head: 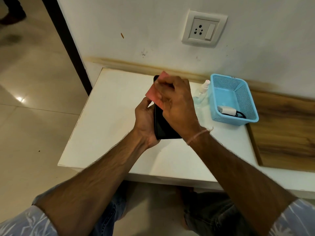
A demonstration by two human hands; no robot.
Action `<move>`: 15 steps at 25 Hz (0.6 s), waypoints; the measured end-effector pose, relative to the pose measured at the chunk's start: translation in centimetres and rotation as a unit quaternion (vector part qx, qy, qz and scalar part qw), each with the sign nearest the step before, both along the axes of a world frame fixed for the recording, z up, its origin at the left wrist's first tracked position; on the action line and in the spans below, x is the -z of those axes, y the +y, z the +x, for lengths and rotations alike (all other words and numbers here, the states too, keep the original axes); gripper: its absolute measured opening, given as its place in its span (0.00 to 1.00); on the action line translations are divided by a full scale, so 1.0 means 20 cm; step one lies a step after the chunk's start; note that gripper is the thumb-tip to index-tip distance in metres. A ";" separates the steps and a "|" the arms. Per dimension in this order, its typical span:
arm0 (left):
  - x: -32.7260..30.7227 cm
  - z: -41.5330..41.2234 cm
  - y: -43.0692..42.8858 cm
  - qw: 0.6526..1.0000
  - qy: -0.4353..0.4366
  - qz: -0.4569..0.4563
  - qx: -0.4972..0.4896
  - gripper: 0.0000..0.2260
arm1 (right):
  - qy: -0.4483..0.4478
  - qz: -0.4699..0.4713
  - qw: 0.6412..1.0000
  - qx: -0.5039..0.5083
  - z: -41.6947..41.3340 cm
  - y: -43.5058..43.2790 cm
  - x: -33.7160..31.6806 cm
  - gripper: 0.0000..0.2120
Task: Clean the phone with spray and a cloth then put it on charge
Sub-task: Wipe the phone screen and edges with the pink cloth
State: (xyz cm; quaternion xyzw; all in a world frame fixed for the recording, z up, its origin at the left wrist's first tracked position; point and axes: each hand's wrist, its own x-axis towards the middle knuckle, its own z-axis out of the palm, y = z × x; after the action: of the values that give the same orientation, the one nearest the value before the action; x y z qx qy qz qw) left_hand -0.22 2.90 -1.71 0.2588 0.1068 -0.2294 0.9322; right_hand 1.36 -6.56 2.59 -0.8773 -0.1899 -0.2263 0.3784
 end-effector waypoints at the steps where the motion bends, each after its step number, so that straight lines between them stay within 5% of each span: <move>1: -0.01 0.00 0.01 1.000 0.001 -0.017 -0.001 0.23 | -0.006 -0.017 1.000 -0.018 -0.08 -0.01 0.02 0.12; 4: -0.04 0.01 0.05 0.998 -0.002 -0.065 0.017 0.31 | -0.005 -0.118 0.991 -0.057 -0.31 -0.09 0.15 0.15; 7: -0.05 0.01 0.03 0.996 -0.004 -0.078 0.037 0.34 | 0.061 -0.120 0.988 -0.072 -0.45 -0.15 0.21 0.18; 12: -0.03 0.01 0.03 0.995 0.012 -0.088 0.034 0.31 | 0.060 -0.128 0.990 0.006 -0.31 -0.10 0.08 0.23; 15: -0.02 0.01 0.01 0.998 0.020 -0.061 0.013 0.23 | -0.013 -0.164 0.983 0.086 -0.03 -0.04 -0.04 0.15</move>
State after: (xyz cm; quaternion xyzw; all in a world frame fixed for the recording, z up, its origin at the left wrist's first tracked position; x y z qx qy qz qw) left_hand -0.04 3.16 -1.33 0.1982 0.1073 -0.2528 0.9409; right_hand 0.82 -7.37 3.38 -0.9375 -0.1533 -0.2347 0.2061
